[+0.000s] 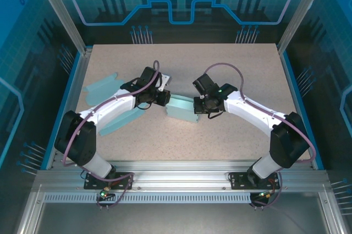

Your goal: Fold the paper box

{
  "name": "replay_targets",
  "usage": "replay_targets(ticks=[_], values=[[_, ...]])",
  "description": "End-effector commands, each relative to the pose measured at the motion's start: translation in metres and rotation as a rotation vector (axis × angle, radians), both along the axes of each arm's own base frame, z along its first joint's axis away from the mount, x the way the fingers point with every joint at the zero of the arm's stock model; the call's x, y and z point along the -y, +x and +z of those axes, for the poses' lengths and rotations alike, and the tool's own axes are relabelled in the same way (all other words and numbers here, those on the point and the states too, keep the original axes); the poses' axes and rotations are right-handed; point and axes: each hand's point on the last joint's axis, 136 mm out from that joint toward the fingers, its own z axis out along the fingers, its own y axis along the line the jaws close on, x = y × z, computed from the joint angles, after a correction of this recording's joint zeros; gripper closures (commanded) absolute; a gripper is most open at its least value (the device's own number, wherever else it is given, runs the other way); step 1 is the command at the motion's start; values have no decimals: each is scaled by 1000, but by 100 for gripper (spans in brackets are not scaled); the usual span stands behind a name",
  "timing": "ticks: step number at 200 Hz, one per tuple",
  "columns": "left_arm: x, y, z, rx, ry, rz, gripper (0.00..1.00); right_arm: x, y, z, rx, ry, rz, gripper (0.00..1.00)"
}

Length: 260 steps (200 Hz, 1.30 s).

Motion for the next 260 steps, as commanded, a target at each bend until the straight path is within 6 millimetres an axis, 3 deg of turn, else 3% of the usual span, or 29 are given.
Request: replay_targets(ticks=[1, 60, 89, 117, 157, 201, 230, 260], values=[[13, -25, -30, -94, 0, -53, 91, -17, 4, -6, 2, 40, 30, 91], [-1, -28, -52, -86, 50, -9, 90, -9, 1, -16, 19, -53, 28, 93], [-3, -27, -50, -59, 45, 7, 81, -7, 0, -21, 23, -87, 31, 94], [-2, -25, -37, -11, 6, 18, 69, -6, -1, -20, 50, -123, 39, 95], [1, -22, 0, 97, -81, 35, 47, -7, 1, -16, 99, -174, 44, 97], [-14, -14, 34, 183, -124, 165, 23, -7, 3, -18, 96, -184, 42, 97], [-32, -7, 35, 142, -139, 330, 18, -9, 3, -18, 96, -183, 46, 97], [-33, -6, 23, 89, -196, 406, 18, -10, 3, -17, 99, -184, 48, 97]])
